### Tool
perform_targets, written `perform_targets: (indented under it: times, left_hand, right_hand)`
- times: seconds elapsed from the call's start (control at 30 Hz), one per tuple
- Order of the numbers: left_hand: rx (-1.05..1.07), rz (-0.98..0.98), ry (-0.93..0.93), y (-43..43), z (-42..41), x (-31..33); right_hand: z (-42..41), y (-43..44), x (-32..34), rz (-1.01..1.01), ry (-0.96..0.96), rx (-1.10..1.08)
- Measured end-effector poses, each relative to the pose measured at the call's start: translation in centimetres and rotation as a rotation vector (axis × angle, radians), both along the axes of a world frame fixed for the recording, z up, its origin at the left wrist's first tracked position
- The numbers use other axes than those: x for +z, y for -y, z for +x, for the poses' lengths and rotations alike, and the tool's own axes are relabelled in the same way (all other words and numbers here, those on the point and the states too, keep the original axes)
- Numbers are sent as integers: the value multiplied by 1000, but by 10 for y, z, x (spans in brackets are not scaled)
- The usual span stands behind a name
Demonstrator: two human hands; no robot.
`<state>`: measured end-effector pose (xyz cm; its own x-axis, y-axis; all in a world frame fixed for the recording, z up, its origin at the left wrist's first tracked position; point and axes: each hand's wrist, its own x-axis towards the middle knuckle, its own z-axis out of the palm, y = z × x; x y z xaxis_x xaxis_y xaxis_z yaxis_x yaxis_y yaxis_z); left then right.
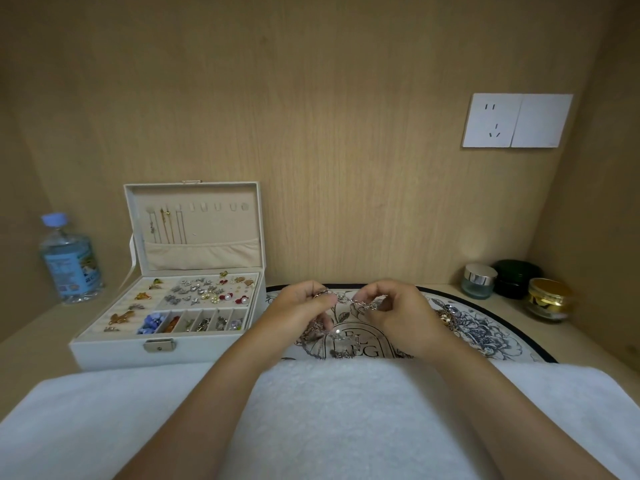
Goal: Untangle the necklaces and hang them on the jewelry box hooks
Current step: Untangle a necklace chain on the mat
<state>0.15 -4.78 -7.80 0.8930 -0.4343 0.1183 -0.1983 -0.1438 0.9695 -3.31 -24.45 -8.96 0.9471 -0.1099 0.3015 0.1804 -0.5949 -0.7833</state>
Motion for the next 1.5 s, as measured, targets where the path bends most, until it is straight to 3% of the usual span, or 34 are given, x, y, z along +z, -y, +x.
perform_targets:
  times: [0.07,0.1,0.23,0.33,0.7,0.93,1.03,1.23,1.37,1.5]
  left_hand:
    - [23,-23,-2,1,-1,-1]
    - [36,-39,-9,1,-1,-1]
    - [82,-123,-35,-3,6,-3]
    - [119,-73,13,-3,7,-4]
    - [224,-137,32,5,14,-7]
    - [308,16,44,20,33,-30]
    - [312,219,206,16,43,-37]
    - [246,603,585,13,46,-47]
    - [87,785,727,15,38,-39]
    - [77,710,664,16,34,-38]
  right_hand:
    - [2,0,-3,-97,9,-56]
    - [3,0,-3,-28,-4,-71]
    - [3,0,4,645,-139,-3]
    - [3,3,6,887,-202,100]
    - [14,7,-5,417,-48,-28]
    - [32,9,-24,-153,-114,-32]
    - [36,9,-30,-351,-169,-44]
    - [26,-3,-19,-671,-74,-208]
    - [28,-7,-17,-538,-187,-142]
    - [30,2,-25,-306,-222,-15]
